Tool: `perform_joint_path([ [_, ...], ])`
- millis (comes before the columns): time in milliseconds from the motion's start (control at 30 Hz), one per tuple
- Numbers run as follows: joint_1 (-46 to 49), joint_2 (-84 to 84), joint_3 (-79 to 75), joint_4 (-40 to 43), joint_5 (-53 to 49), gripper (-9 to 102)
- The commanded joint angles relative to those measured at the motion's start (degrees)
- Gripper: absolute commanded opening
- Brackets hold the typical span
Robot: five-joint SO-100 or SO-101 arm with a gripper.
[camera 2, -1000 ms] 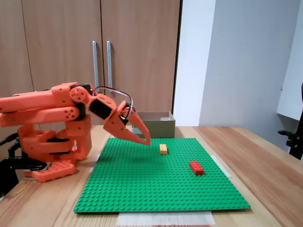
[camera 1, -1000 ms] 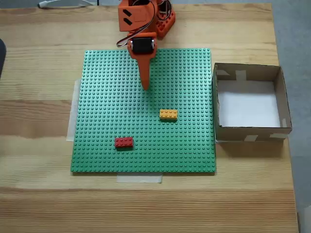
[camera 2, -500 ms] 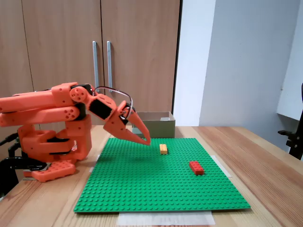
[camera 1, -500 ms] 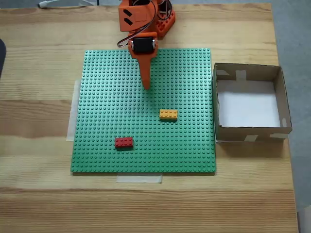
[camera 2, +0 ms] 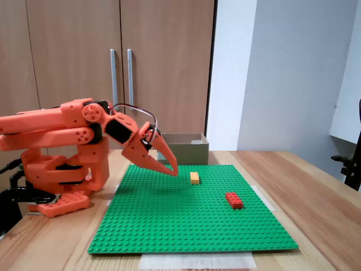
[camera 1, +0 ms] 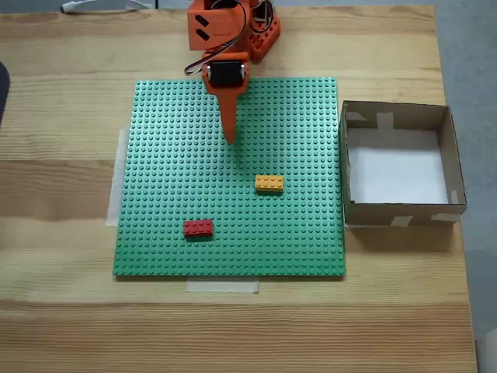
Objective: Pick the yellow lego block and put it in the box.
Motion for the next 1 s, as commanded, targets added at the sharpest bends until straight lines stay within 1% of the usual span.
perform_joint_path([
  [0,1.76,0.35,-1.93,3.43,1.32,1],
  [100,2.02,0.35,-5.10,8.53,-2.11,2],
  [200,1.32,0.35,-5.71,9.40,-3.34,3],
  [267,1.32,0.35,-6.68,10.28,-2.29,7],
  [367,0.44,0.35,-7.38,10.28,-1.05,12],
  [433,-0.79,0.35,-7.38,9.49,-0.97,12],
  [633,-4.31,-0.70,-10.20,11.43,0.00,15],
  [800,-5.36,-1.67,-13.80,12.92,-1.41,15],
  [967,-4.57,-12.92,-19.69,9.58,-1.76,16],
])
